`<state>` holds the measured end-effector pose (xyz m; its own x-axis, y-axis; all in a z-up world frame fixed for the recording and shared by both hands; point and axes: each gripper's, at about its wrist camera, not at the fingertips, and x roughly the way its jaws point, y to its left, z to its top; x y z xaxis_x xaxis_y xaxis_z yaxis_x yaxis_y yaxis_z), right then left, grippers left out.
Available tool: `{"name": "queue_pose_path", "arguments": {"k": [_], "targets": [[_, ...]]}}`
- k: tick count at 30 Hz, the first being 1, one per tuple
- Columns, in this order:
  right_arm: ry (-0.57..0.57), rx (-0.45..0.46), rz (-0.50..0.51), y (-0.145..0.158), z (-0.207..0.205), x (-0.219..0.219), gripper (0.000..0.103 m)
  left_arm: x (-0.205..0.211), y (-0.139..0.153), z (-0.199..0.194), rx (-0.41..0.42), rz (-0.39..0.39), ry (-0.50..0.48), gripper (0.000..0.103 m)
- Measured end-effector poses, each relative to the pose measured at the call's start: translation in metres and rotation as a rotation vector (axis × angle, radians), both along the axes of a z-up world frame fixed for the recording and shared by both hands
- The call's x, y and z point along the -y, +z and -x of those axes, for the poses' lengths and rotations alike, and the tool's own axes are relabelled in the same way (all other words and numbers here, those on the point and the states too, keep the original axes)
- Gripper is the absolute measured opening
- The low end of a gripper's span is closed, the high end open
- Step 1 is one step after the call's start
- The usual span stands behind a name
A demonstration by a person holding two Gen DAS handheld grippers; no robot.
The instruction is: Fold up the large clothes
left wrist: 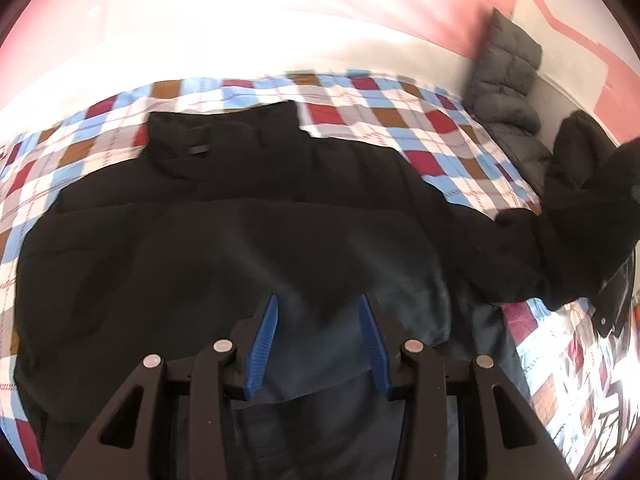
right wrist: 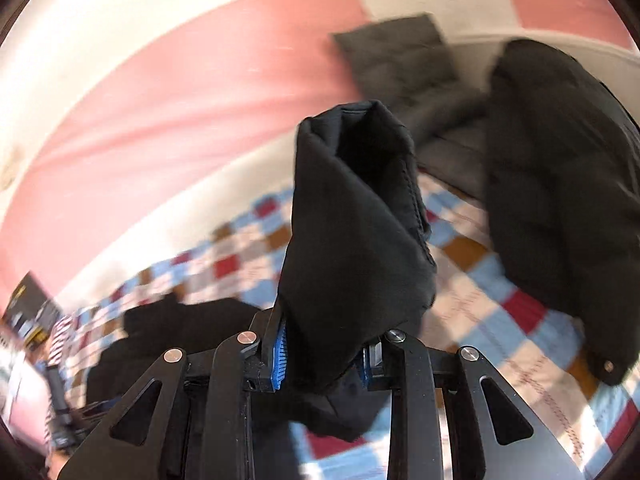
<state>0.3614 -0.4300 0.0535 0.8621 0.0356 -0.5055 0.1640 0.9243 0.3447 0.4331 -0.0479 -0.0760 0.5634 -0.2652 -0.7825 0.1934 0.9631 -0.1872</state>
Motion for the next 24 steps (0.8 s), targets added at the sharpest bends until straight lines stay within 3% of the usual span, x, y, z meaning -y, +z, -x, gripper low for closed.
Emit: {"name": "queue_pose_path", "arguments": {"k": [5,10,18,24], "targets": [[0.141,0.019,0.031,0.018,-0.016,-0.064,0.027,-0.041,-0.002,0.004,-0.006,-0.015,0.06,0.044],[0.279,-0.002,0.045,0.008,-0.031,-0.132,0.026,-0.085,-0.01,0.008,-0.027,-0.009,0.129,0.044],[0.484,-0.133,0.039,-0.054,-0.066,-0.247,0.026,-0.139,-0.029,0.015,-0.055,0.01,0.214,0.044],[0.542,-0.242,0.022,-0.105,-0.083,-0.288,0.029,-0.16,-0.042,0.021,-0.066,0.016,0.24,0.044]]}}
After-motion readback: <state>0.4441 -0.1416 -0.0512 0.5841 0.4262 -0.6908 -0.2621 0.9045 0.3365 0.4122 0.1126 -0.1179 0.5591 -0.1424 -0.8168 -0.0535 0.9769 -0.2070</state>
